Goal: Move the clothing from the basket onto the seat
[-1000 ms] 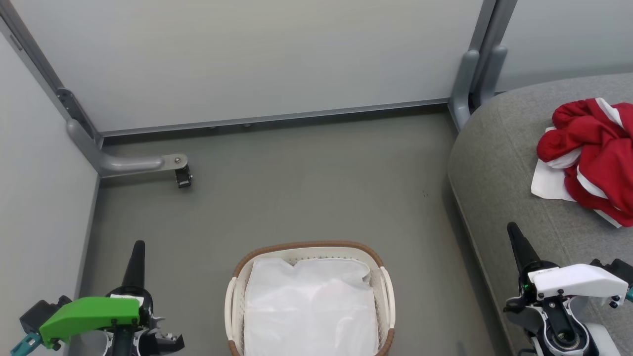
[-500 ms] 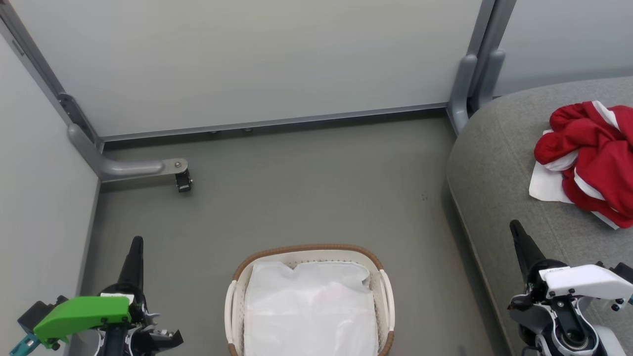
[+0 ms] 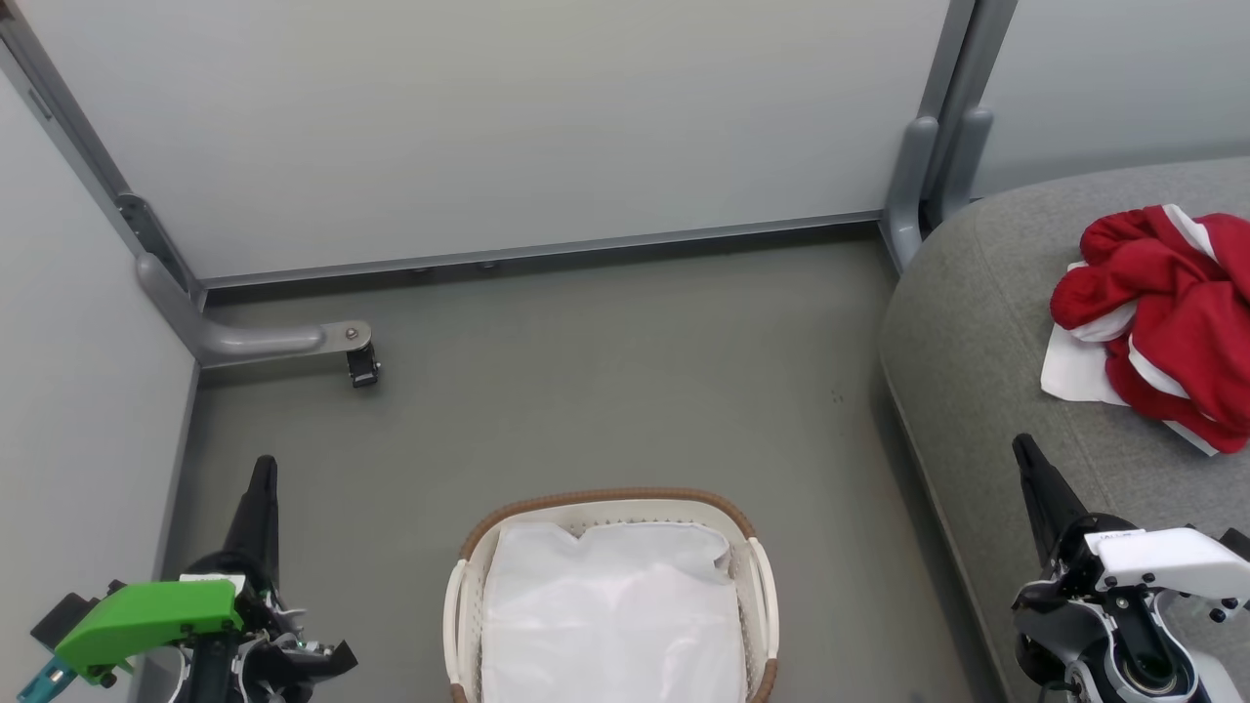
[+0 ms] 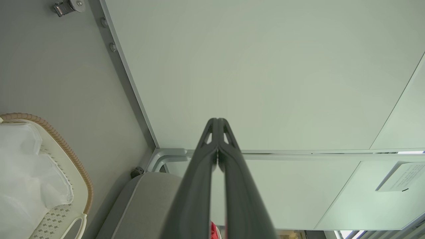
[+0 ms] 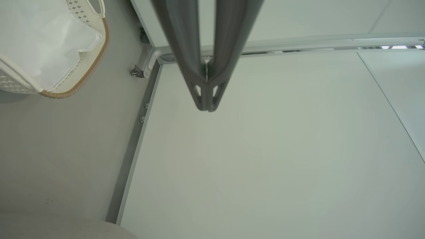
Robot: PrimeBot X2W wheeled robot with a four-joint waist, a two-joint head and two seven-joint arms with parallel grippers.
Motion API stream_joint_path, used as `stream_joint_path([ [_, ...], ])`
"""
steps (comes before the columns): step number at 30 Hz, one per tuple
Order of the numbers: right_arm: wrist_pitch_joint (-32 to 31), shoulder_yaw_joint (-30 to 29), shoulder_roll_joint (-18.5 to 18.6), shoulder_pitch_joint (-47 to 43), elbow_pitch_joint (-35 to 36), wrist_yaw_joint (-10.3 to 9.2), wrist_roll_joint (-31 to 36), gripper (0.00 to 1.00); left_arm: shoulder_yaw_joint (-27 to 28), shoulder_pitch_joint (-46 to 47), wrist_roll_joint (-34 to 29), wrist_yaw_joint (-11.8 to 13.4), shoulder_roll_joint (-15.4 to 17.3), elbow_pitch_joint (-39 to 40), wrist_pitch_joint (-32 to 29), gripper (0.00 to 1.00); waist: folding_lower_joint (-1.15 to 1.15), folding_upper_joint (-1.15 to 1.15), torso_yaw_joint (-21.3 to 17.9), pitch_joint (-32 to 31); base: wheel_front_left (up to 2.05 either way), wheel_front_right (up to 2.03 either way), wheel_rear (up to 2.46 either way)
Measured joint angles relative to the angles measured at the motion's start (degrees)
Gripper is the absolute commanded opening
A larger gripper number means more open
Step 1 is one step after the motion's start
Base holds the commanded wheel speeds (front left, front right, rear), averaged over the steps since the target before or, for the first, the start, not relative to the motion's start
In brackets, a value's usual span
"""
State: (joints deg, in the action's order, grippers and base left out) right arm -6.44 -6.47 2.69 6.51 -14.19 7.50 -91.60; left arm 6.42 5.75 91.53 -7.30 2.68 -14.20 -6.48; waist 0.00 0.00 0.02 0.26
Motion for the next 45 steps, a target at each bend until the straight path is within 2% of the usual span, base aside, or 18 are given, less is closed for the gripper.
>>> stream_joint_path([
  [45, -0.1, -0.1, 0.0, 0.0, 0.2, 0.00, -0.7, 0.00, 0.1, 0.2, 0.8, -0.1, 0.0, 0.2, -0.1, 0.00, 0.00, 0.00, 0.0, -0.1, 0.00, 0.00, 0.00],
])
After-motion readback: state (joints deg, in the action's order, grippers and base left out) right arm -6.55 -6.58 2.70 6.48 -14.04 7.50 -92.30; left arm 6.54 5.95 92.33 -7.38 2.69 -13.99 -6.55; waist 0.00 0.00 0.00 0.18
